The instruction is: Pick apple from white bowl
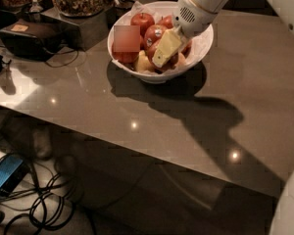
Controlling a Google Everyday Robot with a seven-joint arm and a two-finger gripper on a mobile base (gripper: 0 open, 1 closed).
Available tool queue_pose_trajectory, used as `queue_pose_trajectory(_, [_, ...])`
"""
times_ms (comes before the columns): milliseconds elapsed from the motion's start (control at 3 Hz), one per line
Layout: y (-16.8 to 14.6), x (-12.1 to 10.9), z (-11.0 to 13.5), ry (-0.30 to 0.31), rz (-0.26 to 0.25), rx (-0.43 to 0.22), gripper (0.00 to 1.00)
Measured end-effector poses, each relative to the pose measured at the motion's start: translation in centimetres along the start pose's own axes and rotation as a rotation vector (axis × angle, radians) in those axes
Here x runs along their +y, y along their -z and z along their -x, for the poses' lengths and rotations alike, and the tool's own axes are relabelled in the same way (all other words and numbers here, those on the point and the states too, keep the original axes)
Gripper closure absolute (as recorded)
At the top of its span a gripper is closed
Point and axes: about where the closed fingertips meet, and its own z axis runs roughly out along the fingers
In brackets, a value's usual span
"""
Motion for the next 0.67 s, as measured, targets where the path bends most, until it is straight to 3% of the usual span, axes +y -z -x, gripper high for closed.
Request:
queue_pose_trajectory(333, [1.7, 0.9, 0.5, 0.029, -0.003, -0.021, 1.0])
queue_pose_trajectory(667, [3.5, 2.4, 1.2, 0.1, 0.027, -0.052, 1.0])
